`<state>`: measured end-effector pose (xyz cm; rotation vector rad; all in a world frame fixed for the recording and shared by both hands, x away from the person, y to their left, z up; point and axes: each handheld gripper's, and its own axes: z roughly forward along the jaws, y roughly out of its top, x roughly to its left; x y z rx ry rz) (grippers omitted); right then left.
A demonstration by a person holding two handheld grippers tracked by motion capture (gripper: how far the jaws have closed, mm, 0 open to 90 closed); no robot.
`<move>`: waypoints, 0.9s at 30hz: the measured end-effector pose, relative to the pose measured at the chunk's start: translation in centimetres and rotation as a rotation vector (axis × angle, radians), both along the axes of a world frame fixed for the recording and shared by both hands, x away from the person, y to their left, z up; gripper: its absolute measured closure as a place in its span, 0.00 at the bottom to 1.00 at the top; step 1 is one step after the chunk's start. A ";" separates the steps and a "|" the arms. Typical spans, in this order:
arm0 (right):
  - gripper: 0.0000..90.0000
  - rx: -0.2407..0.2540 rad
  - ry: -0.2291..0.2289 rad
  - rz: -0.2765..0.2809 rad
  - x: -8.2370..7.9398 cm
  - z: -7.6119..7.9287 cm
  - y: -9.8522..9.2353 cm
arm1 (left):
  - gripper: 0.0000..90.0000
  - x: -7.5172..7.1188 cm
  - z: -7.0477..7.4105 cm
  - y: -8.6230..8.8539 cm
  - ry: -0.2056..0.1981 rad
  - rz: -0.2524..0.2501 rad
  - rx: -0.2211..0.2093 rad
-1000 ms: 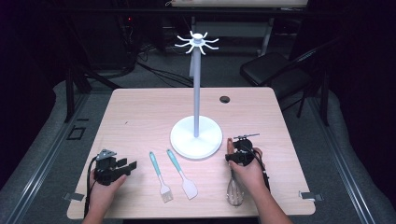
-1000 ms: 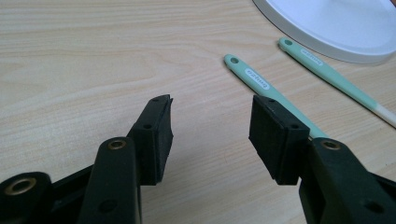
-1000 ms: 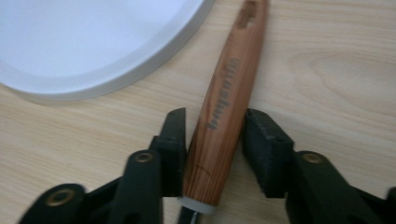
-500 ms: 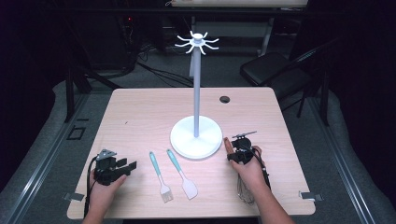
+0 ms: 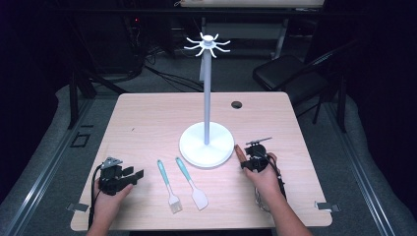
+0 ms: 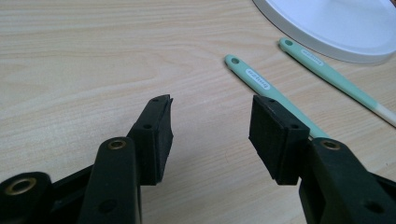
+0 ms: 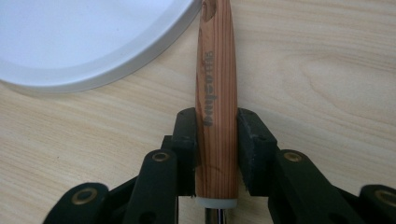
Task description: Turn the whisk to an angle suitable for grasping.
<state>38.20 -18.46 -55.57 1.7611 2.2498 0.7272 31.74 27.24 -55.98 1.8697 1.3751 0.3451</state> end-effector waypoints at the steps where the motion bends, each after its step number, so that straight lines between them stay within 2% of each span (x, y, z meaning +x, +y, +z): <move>1: 0.78 0.007 -0.005 -0.001 -0.1 0.1 -0.1 | 0.54 0.0 0.0 0.0 0.001 -0.001 -0.001; 2: 0.78 0.023 -0.019 -0.009 -0.2 0.1 -0.2 | 0.54 0.0 0.0 0.0 0.006 -0.003 0.003; 7: 0.78 0.038 -0.032 0.006 -0.6 0.6 -0.5 | 0.54 -0.1 0.1 -0.2 -0.004 -0.006 -0.002; 8: 0.78 0.047 -0.053 0.018 -1.0 1.0 -0.6 | 0.54 -0.1 0.1 -0.2 -0.004 -0.008 -0.002; 11: 0.78 0.058 -0.075 0.035 -1.4 1.4 -0.6 | 0.54 -0.1 0.1 -0.4 -0.011 -0.007 -0.004; 12: 0.79 0.073 -0.099 0.047 -1.7 1.9 -0.6 | 0.54 -0.1 0.1 -0.4 -0.012 -0.007 -0.001; 14: 0.79 0.071 -0.108 0.055 -1.9 2.1 -0.6 | 0.54 -0.2 0.2 -0.5 -0.016 -0.011 -0.005; 17: 0.79 0.086 -0.144 0.075 -2.5 2.8 -0.4 | 0.54 -0.3 0.4 -0.6 -0.016 -0.022 -0.004; 18: 0.79 0.060 -0.143 0.089 -2.7 3.2 -0.6 | 0.54 -0.3 0.5 -0.6 -0.024 -0.021 -0.009; 19: 0.79 0.092 -0.162 0.090 -2.8 3.1 -0.4 | 0.54 -0.4 0.5 -0.6 -0.029 -0.019 -0.014; 20: 0.79 0.100 -0.177 0.096 -3.0 3.3 -0.4 | 0.54 -0.4 0.6 -0.7 -0.030 -0.017 -0.016; 21: 0.79 0.124 -0.218 0.113 -3.5 3.6 -0.4 | 0.54 -0.4 0.7 -0.8 -0.035 -0.019 -0.020; 22: 0.79 0.130 -0.234 0.116 -3.7 3.8 -0.5 | 0.54 -0.5 0.8 -0.7 -0.032 -0.034 -0.019; 24: 0.78 0.144 -0.247 0.132 -4.0 4.0 -0.5 | 0.54 -0.6 1.1 -1.1 -0.050 -0.046 -0.028; 25: 0.79 0.163 -0.270 0.151 -4.3 4.2 -0.4 | 0.55 -0.7 1.3 -1.2 -0.051 -0.058 -0.027; 26: 0.79 0.161 -0.283 0.159 -4.5 4.4 -0.3 | 0.55 -0.8 1.4 -1.5 -0.069 -0.059 -0.032; 27: 0.78 0.166 -0.306 0.170 -4.8 4.6 -0.2 | 0.55 -0.8 1.6 -1.6 -0.070 -0.073 -0.027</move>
